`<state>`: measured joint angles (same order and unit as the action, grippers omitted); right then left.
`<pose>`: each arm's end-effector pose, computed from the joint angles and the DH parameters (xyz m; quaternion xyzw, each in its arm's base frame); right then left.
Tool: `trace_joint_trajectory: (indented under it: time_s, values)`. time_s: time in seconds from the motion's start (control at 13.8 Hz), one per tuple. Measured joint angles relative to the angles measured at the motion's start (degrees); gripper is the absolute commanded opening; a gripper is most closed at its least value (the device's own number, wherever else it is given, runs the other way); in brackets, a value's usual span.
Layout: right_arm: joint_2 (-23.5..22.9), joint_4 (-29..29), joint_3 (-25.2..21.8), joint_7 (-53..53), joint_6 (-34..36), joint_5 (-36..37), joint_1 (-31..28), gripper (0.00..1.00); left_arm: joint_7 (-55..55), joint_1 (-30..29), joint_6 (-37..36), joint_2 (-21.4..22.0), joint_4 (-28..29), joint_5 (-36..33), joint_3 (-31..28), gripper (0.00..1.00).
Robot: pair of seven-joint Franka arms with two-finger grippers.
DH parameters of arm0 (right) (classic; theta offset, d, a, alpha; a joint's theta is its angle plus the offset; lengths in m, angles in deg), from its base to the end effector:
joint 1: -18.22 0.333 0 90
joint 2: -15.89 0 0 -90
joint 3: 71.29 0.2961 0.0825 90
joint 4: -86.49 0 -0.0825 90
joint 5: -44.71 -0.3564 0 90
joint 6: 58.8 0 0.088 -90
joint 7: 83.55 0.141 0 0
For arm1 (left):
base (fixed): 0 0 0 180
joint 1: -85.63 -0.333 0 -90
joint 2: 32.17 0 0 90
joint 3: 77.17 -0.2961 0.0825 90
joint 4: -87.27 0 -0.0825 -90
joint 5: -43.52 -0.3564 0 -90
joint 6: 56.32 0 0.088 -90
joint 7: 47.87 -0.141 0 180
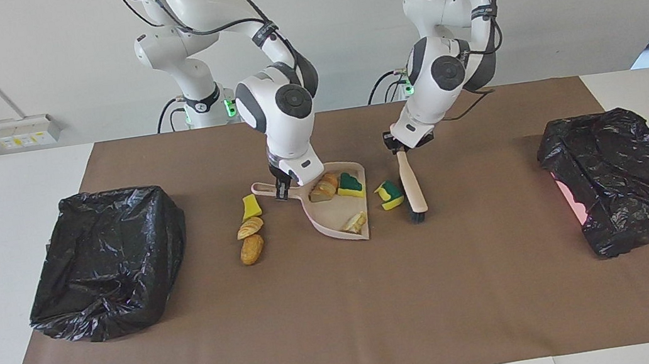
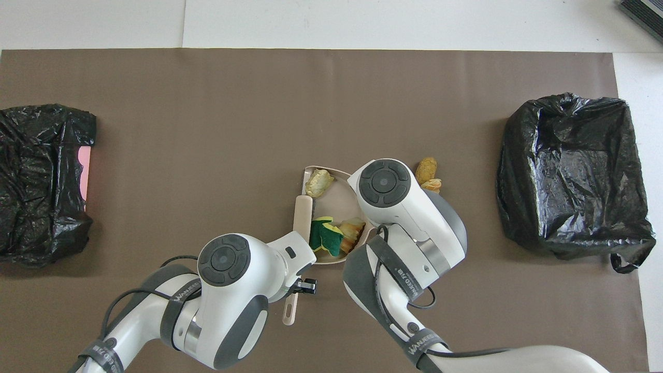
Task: Sweep and dump trash in bin
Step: 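Sweep the remaining sponge pieces into the dustpan with the left gripper, then carry the dustpan to the black bag with the right gripper and tip it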
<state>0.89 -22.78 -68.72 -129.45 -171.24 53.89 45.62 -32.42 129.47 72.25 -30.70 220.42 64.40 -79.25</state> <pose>0.4890 0.2635 0.3101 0.7591 0.6396 -0.1104 0.0498 0.3438 -0.3335 0.3129 0.9838 -0.1100 -0.0900 0.1092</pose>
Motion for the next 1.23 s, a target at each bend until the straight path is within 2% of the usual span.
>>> trace_joint_trajectory:
  time_s: [0.29,0.58,0.8,1.01,1.23]
  values:
    - [0.0,0.0,0.0,0.0,0.0,0.0,0.0,0.0,4.29,0.97,0.76,-0.49,-2.02,1.0,-0.43,0.0]
    - [0.0,0.01,0.0,0.0,0.0,0.0,0.0,0.0,5.12,-0.82,-0.58,-1.0,-2.08,-0.33,-1.51,0.0]
    - [0.0,0.08,0.0,0.0,0.18,0.0,0.0,0.0,5.11,-3.86,-7.09,-0.17,-3.97,-2.63,-1.69,0.0]
    - [0.23,0.89,-0.11,0.0,3.0,0.1,-0.72,0.0,6.27,-4.79,-13.75,2.81,-5.38,-4.22,-1.7,0.0]
    - [1.63,1.56,-0.17,-0.27,4.99,0.12,-2.62,0.0,11.1,-4.59,-15.43,4.19,-5.03,-6.74,-0.96,0.0]
